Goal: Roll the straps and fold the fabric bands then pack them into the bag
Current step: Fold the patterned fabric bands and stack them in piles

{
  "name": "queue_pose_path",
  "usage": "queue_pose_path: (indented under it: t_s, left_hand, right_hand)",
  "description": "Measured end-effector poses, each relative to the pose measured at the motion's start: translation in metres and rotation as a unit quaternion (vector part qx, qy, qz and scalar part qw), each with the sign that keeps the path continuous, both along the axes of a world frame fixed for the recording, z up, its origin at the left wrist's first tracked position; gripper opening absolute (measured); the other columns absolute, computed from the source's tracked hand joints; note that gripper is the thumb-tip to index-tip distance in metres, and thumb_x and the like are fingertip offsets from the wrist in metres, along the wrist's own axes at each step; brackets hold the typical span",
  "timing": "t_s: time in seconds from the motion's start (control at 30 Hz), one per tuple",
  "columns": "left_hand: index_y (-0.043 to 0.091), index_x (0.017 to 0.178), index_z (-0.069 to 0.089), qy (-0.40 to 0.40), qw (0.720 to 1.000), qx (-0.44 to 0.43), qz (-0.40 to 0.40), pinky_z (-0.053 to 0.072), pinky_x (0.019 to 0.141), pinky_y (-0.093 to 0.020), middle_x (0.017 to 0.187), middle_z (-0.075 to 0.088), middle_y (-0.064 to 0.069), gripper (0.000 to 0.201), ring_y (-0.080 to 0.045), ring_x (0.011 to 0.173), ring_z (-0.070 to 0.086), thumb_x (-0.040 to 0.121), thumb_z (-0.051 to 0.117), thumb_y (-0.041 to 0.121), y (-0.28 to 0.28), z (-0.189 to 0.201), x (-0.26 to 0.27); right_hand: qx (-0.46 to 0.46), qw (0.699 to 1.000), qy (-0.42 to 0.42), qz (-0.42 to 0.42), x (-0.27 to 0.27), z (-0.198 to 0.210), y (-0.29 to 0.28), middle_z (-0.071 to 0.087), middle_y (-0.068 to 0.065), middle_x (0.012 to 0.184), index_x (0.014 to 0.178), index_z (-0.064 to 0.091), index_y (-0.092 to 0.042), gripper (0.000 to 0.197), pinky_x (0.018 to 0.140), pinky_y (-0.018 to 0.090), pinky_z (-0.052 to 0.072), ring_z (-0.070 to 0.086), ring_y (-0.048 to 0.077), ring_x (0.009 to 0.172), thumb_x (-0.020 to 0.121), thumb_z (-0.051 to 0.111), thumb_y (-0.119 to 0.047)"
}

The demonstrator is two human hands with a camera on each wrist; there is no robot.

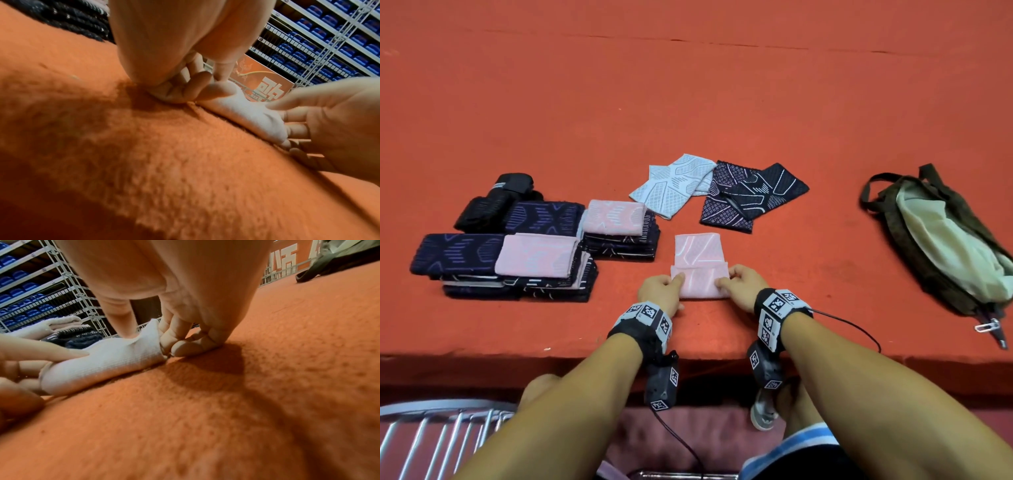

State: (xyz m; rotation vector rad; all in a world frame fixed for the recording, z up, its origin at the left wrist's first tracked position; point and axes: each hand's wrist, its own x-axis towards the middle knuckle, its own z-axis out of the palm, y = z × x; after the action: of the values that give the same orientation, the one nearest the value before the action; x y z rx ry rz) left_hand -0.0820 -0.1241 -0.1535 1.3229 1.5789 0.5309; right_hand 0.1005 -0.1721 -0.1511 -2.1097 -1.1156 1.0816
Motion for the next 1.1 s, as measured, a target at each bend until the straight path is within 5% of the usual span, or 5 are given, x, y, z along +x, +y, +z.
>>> queue_pose_path:
  t_s: [0.33,0.6,0.83,0.93,1.1]
  left_hand:
    - [0.026,0.112,0.060,-0.132,0.989,0.042,-0.056,0.048,0.043,-0.024,0.100,0.062,-0.011,0.025,-0.021,0.052,0.069,0.094,0.064,0.009,-0.011,-0.006,-0.010]
    - [0.018,0.127,0.066,-0.074,0.991,0.039,-0.107,0.050,0.051,-0.023,0.058,0.064,-0.004,0.061,-0.011,0.043,0.059,0.075,0.060,-0.013,-0.008,-0.008,-0.013]
    - [0.023,0.123,0.069,0.051,0.977,0.157,-0.138,0.057,0.084,-0.034,0.114,0.052,-0.006,0.035,-0.022,0.079,0.069,0.090,0.062,0.012,-0.006,-0.006,-0.007]
    - [0.022,0.118,0.069,0.111,0.958,0.214,-0.155,0.047,0.097,-0.031,0.130,0.046,0.004,0.025,-0.016,0.106,0.058,0.094,0.062,0.027,-0.001,-0.004,-0.012]
    - [0.026,0.101,0.063,0.086,0.960,0.196,-0.179,0.053,0.084,-0.036,0.092,0.069,0.009,0.019,-0.016,0.080,0.066,0.093,0.061,0.044,0.002,-0.001,-0.019]
  right_hand:
    - [0.036,0.998,-0.037,0.023,0.001,-0.006,0.001,0.056,-0.012,0.077,0.103,0.057,-0.033,0.015,0.074,0.033,0.046,0.055,0.017,0.074,0.092,0.064,-0.023]
    - [0.005,0.999,0.010,0.050,0.004,-0.005,-0.002,0.072,-0.001,0.106,0.121,0.068,-0.035,0.046,0.100,0.042,0.052,0.069,0.023,0.101,0.076,0.067,-0.029]
    - [-0.024,0.963,-0.200,0.181,0.002,0.013,-0.003,0.034,-0.003,0.144,0.137,0.060,-0.024,0.061,0.112,0.036,0.039,0.047,0.020,0.126,0.077,0.072,-0.032]
    - [0.006,0.937,-0.268,0.224,0.001,0.018,0.000,0.052,-0.005,0.139,0.124,0.066,-0.026,0.036,0.102,0.040,0.046,0.054,0.026,0.121,0.090,0.062,-0.038]
    - [0.045,0.948,-0.260,0.181,0.006,0.018,-0.005,0.071,0.000,0.100,0.106,0.062,-0.027,0.025,0.081,0.038,0.050,0.063,0.029,0.098,0.098,0.047,-0.046]
